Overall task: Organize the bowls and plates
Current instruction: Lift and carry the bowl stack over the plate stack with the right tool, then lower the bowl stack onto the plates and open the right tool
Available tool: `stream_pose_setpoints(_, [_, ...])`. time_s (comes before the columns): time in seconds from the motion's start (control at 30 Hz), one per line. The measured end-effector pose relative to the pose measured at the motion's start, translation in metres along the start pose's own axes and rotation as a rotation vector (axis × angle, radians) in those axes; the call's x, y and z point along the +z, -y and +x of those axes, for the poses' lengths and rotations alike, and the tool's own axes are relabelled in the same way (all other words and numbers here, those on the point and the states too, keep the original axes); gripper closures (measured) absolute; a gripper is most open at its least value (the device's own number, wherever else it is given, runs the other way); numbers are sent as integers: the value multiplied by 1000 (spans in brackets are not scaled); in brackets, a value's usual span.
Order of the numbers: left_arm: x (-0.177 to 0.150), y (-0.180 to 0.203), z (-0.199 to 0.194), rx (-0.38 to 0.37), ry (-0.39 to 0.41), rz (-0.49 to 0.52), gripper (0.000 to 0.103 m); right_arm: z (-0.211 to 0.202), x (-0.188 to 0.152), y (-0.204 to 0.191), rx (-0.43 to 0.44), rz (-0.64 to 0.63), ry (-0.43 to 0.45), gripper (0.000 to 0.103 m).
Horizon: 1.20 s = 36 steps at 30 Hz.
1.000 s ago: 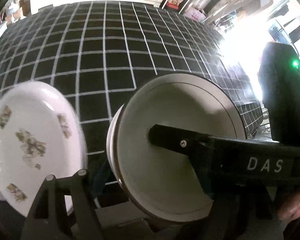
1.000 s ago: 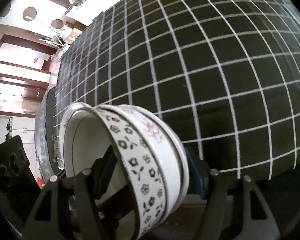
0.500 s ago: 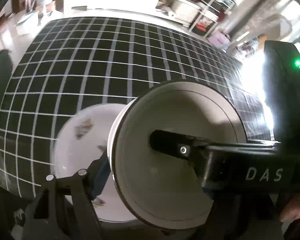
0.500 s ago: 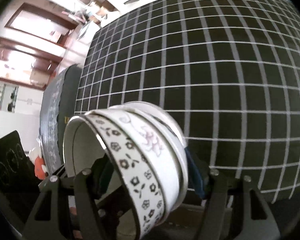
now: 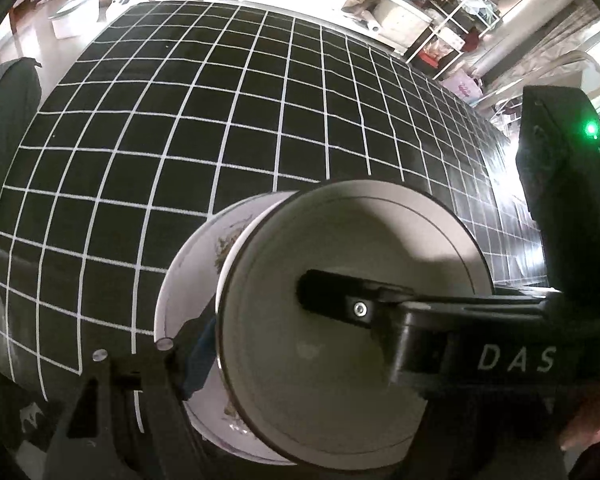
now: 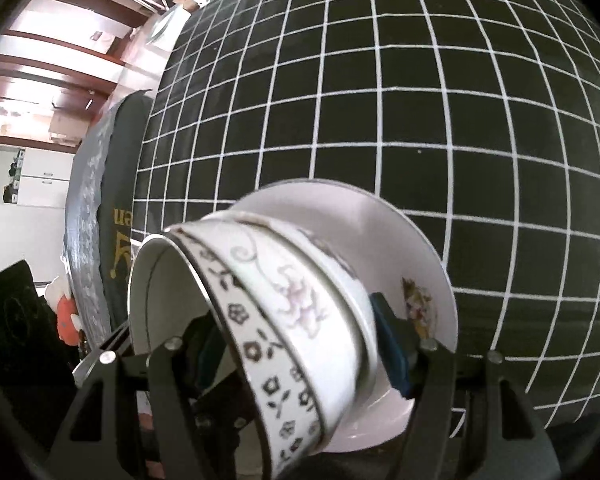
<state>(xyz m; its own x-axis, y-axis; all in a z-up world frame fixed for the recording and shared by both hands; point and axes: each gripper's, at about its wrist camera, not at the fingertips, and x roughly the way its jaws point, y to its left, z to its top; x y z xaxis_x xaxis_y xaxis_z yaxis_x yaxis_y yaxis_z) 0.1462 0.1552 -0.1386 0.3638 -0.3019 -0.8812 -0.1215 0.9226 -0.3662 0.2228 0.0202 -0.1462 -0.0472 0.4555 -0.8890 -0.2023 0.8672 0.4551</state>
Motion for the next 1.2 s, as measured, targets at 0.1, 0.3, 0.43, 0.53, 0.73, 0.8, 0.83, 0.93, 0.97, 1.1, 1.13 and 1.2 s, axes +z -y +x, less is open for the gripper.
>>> stream_pose_setpoints(0.1, [-7,0,-4,-1,11,10,29,-2,-1,6,16,12,-2,32])
stream_pose_setpoints(0.3, [-6,-4,-3,-2,20,12,29,2,-1,11,38,30,0,32])
stream_pose_setpoints(0.43, [-2,0,1,-6,21,20,29,4,0,19,62,71,-11,31])
stream_pose_setpoints(0.53, [-1,3,1,2,24,34,29,1,-1,20,55,70,-9,31])
stream_pose_setpoints(0.73, [0,4,0,10,23,41,29,-3,-1,20,41,79,-15,30])
stream_pose_setpoints(0.8, [0,2,1,38,26,40,29,-8,-1,22,35,78,0,30])
stream_pose_setpoints(0.83, [0,0,2,32,27,34,29,-9,0,22,23,73,11,29])
stream_pose_setpoints(0.93, [-2,-3,2,18,25,20,29,-9,-2,28,17,84,16,29])
stream_pose_setpoints(0.97, [-3,-2,2,19,25,25,29,-9,-4,29,27,88,17,30])
stream_pose_setpoints(1.1, [-3,1,2,35,23,35,29,-11,-6,30,30,84,27,29])
stream_pose_setpoints(1.13, [-2,2,1,42,24,34,29,-12,-7,29,35,82,29,29])
stream_pose_setpoints(1.2, [-2,3,-2,42,36,36,29,-17,-7,26,37,70,42,29])
